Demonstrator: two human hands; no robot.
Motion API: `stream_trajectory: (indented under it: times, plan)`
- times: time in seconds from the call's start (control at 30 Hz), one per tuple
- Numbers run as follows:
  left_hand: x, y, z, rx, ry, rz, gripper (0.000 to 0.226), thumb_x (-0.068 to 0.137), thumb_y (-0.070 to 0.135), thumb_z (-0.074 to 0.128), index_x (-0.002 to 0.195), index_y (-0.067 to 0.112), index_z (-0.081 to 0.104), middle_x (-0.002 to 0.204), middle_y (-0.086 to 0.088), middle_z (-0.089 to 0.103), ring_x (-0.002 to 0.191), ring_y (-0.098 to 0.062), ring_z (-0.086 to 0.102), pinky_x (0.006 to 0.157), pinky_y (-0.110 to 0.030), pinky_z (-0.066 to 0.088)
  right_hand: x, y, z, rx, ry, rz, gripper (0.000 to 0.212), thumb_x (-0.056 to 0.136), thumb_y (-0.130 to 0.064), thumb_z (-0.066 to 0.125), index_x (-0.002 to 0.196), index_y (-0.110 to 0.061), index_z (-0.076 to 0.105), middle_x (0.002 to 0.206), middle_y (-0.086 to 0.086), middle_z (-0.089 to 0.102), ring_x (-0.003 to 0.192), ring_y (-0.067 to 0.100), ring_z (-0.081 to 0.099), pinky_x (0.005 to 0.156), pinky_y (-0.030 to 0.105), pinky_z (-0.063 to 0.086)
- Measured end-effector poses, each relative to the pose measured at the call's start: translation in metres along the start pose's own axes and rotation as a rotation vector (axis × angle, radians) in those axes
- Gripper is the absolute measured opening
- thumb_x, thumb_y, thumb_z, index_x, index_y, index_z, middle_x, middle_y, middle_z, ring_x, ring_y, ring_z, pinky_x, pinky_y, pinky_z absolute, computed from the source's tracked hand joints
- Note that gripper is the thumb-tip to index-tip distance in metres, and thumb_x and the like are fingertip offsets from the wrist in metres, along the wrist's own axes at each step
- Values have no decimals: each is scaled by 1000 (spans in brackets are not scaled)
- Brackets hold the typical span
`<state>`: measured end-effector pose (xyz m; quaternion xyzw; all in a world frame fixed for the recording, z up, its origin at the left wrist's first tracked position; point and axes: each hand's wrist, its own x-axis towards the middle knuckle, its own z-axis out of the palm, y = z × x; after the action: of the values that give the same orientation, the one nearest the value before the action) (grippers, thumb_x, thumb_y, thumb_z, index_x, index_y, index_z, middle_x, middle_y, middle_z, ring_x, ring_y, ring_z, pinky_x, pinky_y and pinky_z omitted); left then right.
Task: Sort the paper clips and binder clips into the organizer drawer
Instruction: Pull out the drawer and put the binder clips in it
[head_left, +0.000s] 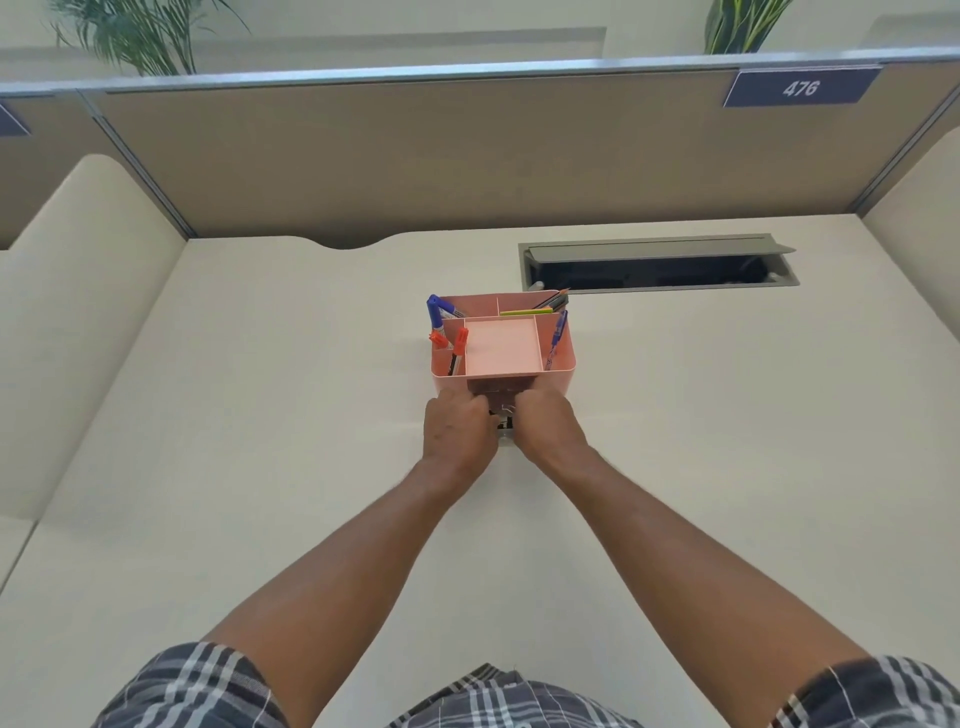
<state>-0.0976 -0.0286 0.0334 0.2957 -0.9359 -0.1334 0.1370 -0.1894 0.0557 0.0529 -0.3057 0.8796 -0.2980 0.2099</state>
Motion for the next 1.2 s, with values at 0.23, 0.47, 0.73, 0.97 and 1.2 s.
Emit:
stream_trajectory:
  times: [0.23,0.47,0.73,0.97,1.2]
  plan:
    - [-19,-15,6,-216,58,-71,20,86,20,64,105,14,65,100,-4,68,90,-23,58,79,-38,52,-11,23,-2,-52,142,-210,22,89,-5,49,101,-9,68,104,9,63,90,25,60,70,28,45]
    - [-43,-37,8,-499,-140,-375,84,82,20,71,149,20,19,154,-1,27,140,-18,29,115,-38,32,-27,69,-4,299,99,99,80,80,-3,59,148,-23,23,143,-3,35,125,13,45,102,33,45]
    - [-18,-44,6,-684,-222,-359,90,74,33,82,139,41,21,138,20,38,126,-2,38,104,-28,40,2,77,-8,300,-71,44,104,70,-34,80,150,-29,13,156,-6,30,141,15,33,113,43,36]
    - [1,-41,6,-708,-171,-371,81,77,29,81,136,42,26,129,24,42,116,1,43,92,-20,46,16,63,-12,369,2,9,75,74,-17,80,135,-28,38,129,-12,54,113,8,52,84,18,42]
    - [16,-31,13,-683,14,-522,59,79,23,76,126,31,43,122,9,59,109,-14,58,91,-40,55,32,55,2,369,188,176,57,71,-26,81,118,-26,49,114,-8,60,100,17,61,74,30,51]
